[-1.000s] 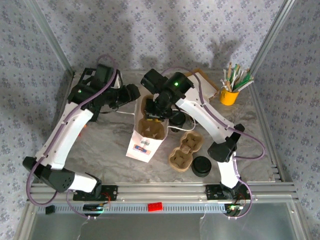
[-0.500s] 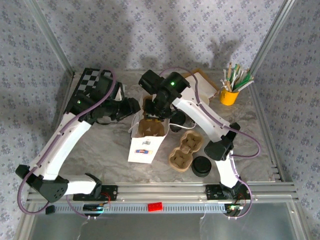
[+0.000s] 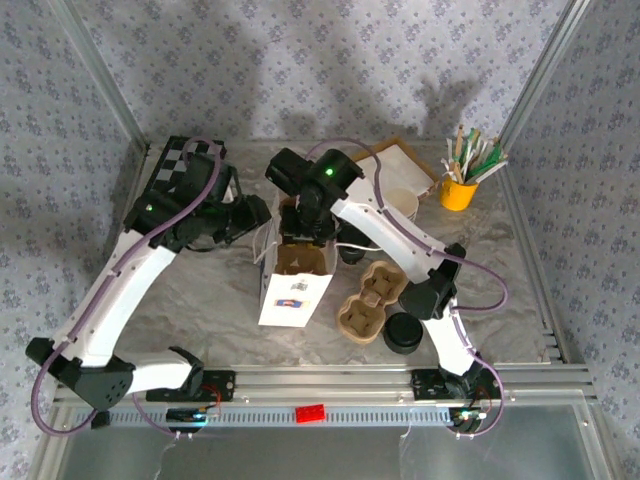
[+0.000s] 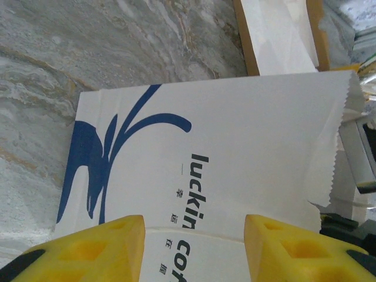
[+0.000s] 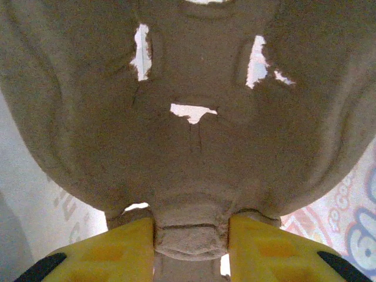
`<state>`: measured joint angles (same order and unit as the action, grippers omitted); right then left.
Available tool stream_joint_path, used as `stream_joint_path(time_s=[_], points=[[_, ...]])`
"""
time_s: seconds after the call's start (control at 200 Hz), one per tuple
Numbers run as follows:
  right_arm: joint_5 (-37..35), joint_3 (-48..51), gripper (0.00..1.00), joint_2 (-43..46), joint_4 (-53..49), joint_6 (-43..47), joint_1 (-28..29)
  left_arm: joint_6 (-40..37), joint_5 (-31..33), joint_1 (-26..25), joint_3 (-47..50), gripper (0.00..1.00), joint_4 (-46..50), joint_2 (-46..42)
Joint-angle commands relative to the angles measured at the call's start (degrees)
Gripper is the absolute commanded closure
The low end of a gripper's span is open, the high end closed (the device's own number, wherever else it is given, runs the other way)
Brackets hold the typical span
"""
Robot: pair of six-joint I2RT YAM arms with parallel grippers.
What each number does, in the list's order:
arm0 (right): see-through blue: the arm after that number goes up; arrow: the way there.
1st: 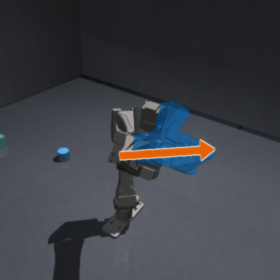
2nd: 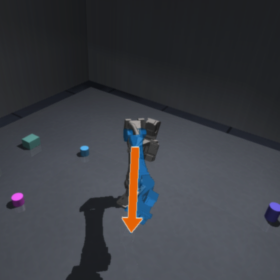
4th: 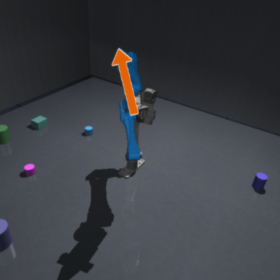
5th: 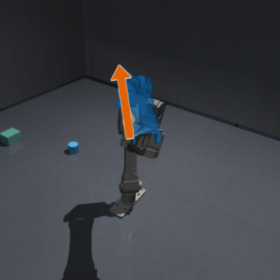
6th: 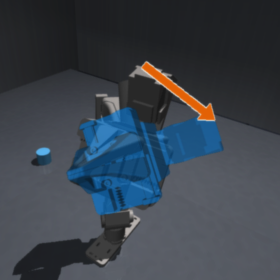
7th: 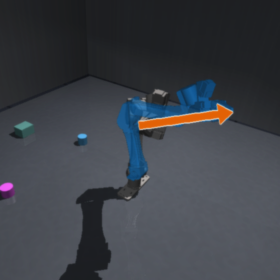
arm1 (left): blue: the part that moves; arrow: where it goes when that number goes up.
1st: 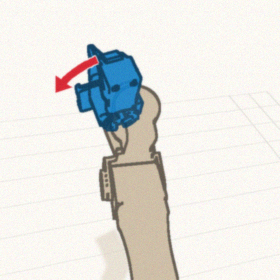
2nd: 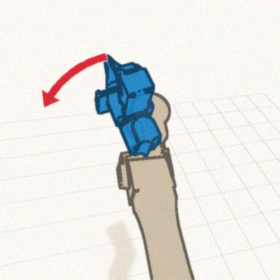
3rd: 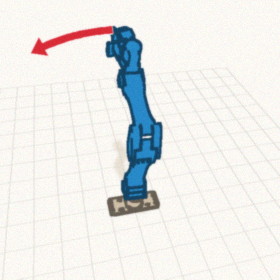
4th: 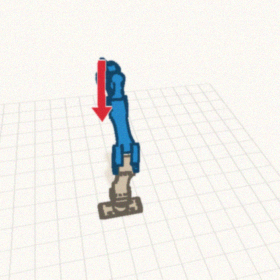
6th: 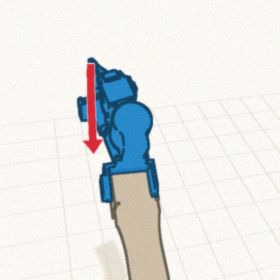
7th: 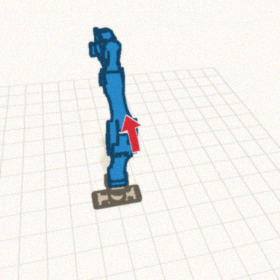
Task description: Pack the takeout coffee
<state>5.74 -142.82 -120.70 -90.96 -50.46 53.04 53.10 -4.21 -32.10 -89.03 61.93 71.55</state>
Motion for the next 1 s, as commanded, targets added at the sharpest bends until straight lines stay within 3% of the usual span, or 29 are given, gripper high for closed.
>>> stream_joint_path(time_s=[0.0, 0.59, 0.994], points=[[-1.5, -2.2, 0.63, -0.5, -2.8, 0.6, 0.5, 1.0, 0.9, 0.8, 0.6, 0.52, 1.4, -1.9], [-1.6, -8.2, 0.56, -0.8, -4.9, 0.4, 1.0, -1.0, -1.0, 4.1, -1.2, 0.51, 4.4, -2.3], [-1.3, -8.4, 0.56, 2.6, -4.4, 2.6, 2.2, -2.8, -2.1, 5.3, -6.0, 0.39, 11.1, -3.5]])
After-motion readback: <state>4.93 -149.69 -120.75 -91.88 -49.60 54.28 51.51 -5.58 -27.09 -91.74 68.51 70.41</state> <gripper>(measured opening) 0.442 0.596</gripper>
